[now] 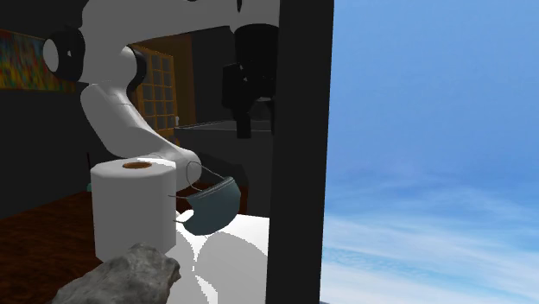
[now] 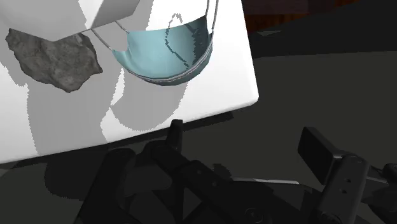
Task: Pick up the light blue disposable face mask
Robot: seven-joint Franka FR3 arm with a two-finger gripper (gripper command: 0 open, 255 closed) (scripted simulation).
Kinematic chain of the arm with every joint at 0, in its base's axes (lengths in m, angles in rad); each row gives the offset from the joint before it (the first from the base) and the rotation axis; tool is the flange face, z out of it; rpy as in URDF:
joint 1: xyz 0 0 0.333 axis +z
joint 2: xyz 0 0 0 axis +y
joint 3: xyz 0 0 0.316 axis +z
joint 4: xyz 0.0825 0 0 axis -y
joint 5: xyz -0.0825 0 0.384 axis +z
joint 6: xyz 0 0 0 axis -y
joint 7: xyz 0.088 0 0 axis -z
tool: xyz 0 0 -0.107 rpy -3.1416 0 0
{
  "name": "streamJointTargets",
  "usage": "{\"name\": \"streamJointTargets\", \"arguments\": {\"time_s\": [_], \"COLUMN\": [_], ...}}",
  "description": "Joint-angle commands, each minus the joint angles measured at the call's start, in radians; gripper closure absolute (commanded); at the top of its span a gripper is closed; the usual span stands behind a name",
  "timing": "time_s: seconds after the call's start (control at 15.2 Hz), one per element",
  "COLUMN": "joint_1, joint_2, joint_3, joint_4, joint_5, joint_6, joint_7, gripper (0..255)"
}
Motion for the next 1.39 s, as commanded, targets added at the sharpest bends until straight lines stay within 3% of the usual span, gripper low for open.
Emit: {"name": "streamJointTargets", "arguments": {"time_s": [0.0, 0.46, 1.06, 1.12, 1.32], "joint_1": [0.0, -0.031, -0.032, -0.032, -0.031], "joint_2": [0.0, -0.164, -0.191, -0.188, -0.187], "joint_3": [0.0, -0.016, -0.02, -0.021, -0.02], "joint_4": [0.0, -0.196, -0.311, -0.307, -0.306], "joint_5": [0.0, -0.049, -0.053, -0.054, -0.053], "joint_6": [0.0, -0.06, 0.028, 0.027, 0.027], "joint_7": [0.0, -0.01, -0.003, -0.003, -0.003], "gripper": [0, 0, 0, 255, 255]}}
